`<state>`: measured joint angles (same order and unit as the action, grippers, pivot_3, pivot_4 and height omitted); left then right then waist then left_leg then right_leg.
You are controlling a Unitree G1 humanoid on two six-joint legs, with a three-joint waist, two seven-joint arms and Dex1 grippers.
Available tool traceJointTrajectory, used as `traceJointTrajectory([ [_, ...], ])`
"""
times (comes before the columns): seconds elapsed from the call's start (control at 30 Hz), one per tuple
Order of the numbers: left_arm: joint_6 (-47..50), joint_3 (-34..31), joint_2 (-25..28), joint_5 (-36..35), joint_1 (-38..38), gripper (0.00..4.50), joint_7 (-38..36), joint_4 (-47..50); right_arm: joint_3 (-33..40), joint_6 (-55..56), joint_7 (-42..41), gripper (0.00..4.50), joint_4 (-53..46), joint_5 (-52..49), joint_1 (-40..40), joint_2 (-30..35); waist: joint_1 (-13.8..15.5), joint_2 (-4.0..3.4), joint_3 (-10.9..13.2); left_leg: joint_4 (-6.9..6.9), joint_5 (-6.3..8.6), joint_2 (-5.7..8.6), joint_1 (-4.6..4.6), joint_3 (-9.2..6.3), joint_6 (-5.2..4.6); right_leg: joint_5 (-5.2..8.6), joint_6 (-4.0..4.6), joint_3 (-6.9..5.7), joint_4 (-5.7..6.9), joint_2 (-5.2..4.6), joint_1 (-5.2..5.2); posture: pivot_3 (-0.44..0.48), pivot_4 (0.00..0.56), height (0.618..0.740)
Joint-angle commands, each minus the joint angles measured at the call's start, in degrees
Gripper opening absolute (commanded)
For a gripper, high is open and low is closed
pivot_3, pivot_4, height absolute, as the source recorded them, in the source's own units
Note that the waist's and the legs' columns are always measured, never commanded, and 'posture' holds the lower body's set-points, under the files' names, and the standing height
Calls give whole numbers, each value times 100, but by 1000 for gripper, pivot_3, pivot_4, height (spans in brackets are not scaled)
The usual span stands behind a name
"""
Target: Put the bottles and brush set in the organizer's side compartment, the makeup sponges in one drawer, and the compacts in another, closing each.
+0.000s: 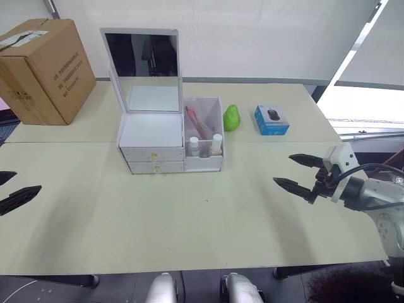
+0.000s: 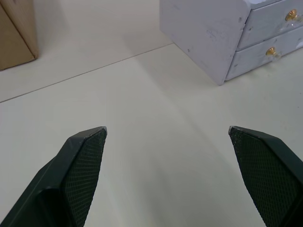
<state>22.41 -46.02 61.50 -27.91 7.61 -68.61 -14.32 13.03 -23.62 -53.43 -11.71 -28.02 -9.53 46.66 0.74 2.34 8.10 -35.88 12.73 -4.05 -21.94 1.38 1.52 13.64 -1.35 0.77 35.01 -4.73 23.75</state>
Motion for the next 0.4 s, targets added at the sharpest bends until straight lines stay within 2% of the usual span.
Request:
traceJointTrajectory([
  [0.03, 6, -84, 58, -35, -23, 4428, 64, 211, 116, 21, 13, 4500, -61, -12, -106, 62, 1, 1, -1, 0, 0, 0, 0, 0, 0, 0, 0, 0, 0, 0, 0, 0, 150, 722],
  [0.4, 147, -138, 46, -70, -2, 4428, 137, 300, 42, -74, 2, 4500, -101, -28, -226, 57, -3, 2, -1, 0, 0, 0, 1, 2, 0, 0, 0, 0, 1, 0, -1, 0, 150, 722],
])
